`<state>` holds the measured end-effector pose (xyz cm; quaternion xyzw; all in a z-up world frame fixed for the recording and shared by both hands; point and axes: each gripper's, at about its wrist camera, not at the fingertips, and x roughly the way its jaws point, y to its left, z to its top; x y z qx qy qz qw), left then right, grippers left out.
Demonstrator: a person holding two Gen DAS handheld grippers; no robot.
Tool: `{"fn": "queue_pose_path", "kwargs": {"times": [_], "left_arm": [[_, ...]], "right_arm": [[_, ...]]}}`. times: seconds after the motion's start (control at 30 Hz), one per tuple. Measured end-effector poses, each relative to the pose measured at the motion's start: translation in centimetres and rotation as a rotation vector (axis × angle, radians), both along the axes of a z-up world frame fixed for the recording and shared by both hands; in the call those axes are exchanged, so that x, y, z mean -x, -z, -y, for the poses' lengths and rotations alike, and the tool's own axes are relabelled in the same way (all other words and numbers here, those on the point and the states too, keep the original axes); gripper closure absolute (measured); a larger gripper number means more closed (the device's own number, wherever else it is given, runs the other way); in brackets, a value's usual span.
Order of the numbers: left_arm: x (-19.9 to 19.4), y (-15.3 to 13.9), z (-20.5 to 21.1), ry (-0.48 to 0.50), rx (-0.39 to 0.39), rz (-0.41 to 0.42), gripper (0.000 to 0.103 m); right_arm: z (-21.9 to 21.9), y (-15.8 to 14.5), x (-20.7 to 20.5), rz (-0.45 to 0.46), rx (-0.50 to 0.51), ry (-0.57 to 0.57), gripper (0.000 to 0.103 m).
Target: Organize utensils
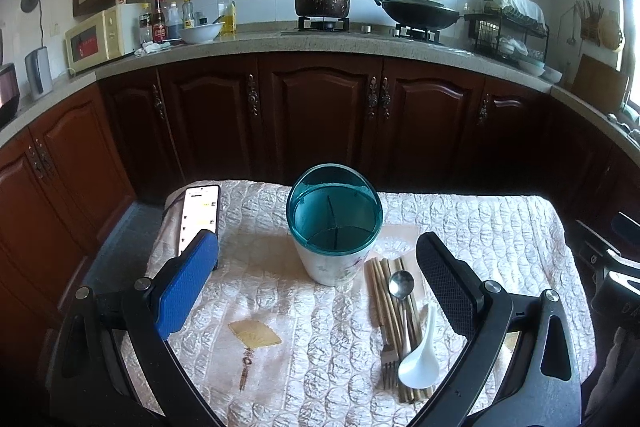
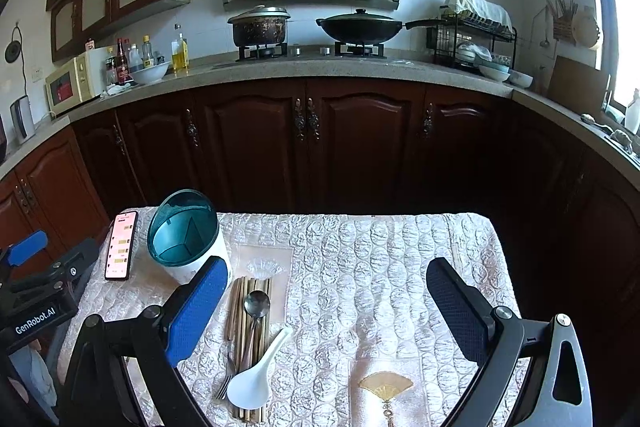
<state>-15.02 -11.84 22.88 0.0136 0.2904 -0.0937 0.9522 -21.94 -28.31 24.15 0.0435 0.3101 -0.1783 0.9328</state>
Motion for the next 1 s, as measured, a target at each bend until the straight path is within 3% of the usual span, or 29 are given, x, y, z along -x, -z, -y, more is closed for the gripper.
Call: {"fn": "queue_pose_path", "kwargs": {"times": [1.0], "left_arm": [[-0.56, 0.71, 0.47, 0.011, 0.016, -0.023, 0.003]], "right_arm": [[0.18, 0.76, -0.59, -0.017, -0.007, 0.004, 0.003]]}}
